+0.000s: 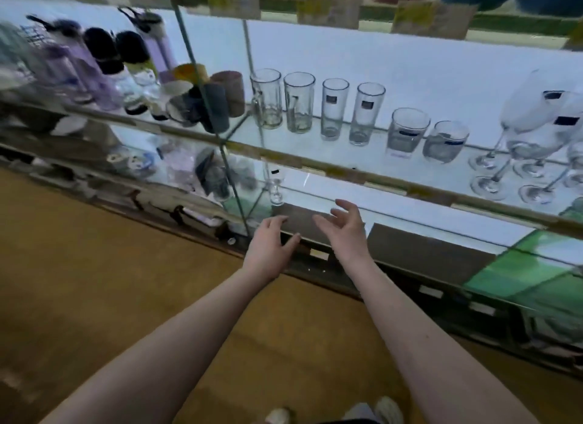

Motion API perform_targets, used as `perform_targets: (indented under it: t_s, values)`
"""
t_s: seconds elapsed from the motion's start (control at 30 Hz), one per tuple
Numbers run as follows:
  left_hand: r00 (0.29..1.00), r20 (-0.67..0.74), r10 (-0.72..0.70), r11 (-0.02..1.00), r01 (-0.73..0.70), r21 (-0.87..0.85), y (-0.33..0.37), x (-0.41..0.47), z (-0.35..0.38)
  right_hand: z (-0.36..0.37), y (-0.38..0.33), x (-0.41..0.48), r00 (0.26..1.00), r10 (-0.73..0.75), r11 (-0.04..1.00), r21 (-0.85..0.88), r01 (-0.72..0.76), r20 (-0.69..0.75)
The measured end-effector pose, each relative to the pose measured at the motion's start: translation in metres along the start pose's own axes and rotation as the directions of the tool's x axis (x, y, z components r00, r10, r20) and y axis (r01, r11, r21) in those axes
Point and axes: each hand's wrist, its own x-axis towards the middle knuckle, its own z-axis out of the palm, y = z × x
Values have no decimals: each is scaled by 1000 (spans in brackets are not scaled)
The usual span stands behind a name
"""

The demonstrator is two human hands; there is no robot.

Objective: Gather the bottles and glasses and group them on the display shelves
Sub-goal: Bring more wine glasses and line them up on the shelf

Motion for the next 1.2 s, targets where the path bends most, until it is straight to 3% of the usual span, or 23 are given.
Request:
perform_targets:
  t_s: [0.33,0.73,1.2]
  values:
    - [999,13,-35,993,36,-108,-63,28,-46,86,-14,10,999,30,999,-41,-32,-41]
    - [993,91,-72,989,83,-120,-91,132,-57,151,-8,109,988,131,991,-18,-133,-87]
    - [967,251,31,944,55,-326,-162,207,-39,228,39,157,914,179,983,25,-183,-363]
